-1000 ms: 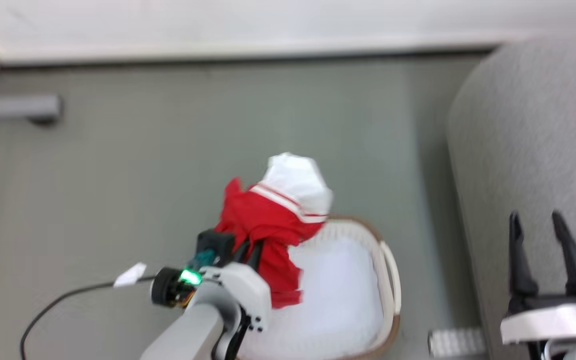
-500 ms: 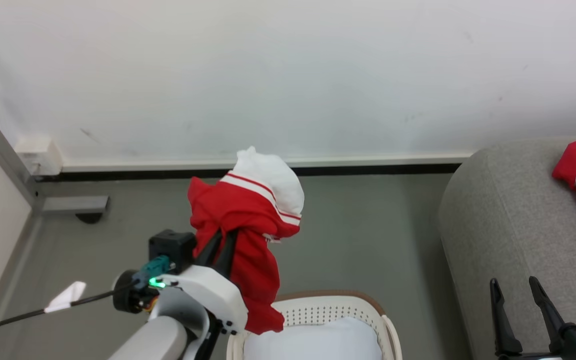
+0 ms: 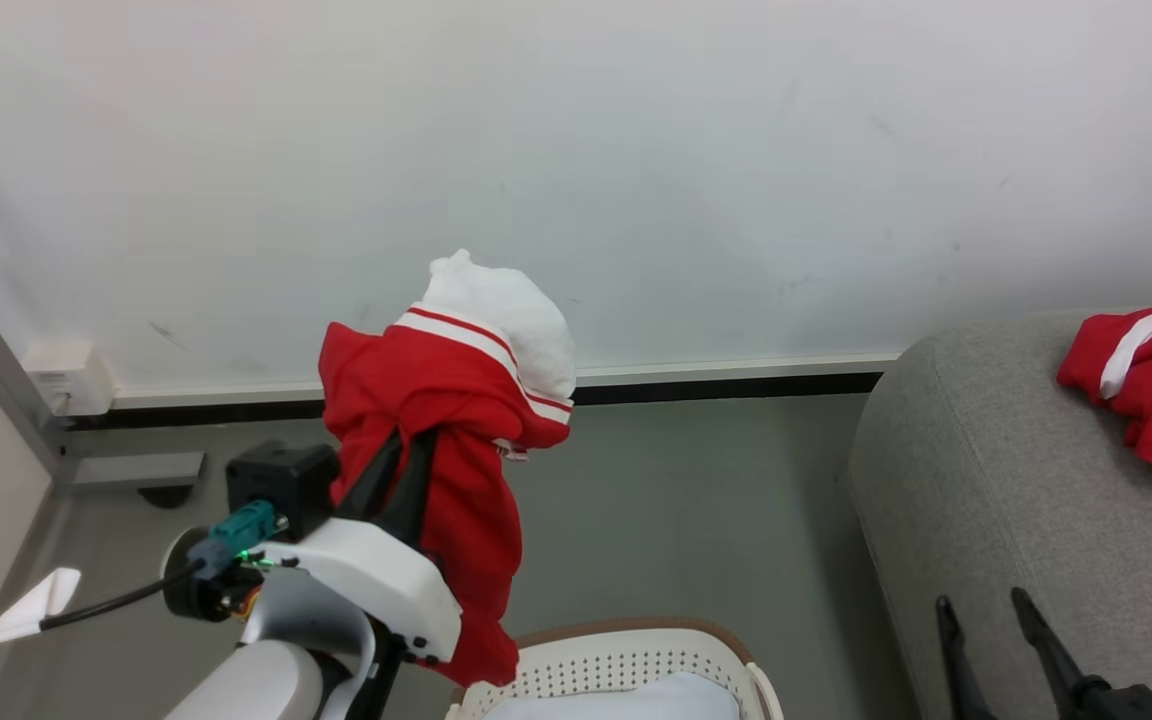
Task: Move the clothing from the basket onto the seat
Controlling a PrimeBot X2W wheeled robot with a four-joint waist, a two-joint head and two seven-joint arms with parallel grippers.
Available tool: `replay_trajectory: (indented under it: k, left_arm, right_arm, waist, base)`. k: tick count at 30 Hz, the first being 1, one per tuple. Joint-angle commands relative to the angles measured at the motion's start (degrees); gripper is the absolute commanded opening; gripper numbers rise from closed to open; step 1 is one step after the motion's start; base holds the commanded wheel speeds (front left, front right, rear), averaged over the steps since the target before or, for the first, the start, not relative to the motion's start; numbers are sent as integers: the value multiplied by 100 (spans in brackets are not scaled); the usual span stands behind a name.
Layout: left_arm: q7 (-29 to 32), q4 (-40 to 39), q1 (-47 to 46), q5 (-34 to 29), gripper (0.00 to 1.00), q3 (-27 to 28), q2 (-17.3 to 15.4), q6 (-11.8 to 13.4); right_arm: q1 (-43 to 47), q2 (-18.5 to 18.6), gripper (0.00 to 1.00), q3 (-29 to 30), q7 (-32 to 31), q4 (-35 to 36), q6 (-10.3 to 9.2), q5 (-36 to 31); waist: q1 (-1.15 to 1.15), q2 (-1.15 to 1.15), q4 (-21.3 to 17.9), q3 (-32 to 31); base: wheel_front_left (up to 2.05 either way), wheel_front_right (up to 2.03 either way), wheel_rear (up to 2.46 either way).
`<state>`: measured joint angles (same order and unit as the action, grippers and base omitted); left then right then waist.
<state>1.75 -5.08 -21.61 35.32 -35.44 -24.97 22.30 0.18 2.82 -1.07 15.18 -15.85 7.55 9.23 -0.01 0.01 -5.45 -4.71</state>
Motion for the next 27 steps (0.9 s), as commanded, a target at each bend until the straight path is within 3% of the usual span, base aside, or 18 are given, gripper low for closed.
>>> replay_trajectory:
  k: [1, 6, 11, 12, 20, 27]
  left_arm:
    - [39, -116, 99, -102, 0, 10, -64, 57]
    - [105, -258, 69, -138, 0, -84, -60, 71]
    - [153, -273, -44, -152, 0, -187, 19, 30]
    - [153, -273, -44, -152, 0, -187, 19, 30]
    - [212, -201, -184, -203, 0, -392, 146, -58]
    - [296, -156, -311, -268, 0, -607, 253, -159]
  right_arm:
    - [72, 16, 100, -128, -4, 5, -13, -38]
    - [-52, 13, 100, -668, -5, 51, -13, -196]
    - [-405, 13, 100, -1887, -5, -41, -13, -66]
    - [-405, 13, 100, -1887, -5, -41, -13, -66]
    - [-1525, 68, 100, -3955, -5, -742, -13, 496]
    - [-2408, 47, 100, -4835, -4, -1459, -13, 820]
  waist:
    - [1, -1, -13, -1]
    - [1, -1, -14, 29]
    - [1, -1, 6, 59]
    - [1, -1, 6, 59]
    - [1, -1, 75, 91]
    - [1, -1, 230, 55]
  base:
    - [0, 0, 0]
    - [0, 0, 0]
    - [0, 0, 0]
    - [0, 0, 0]
    - [0, 0, 0]
    - [0, 0, 0]
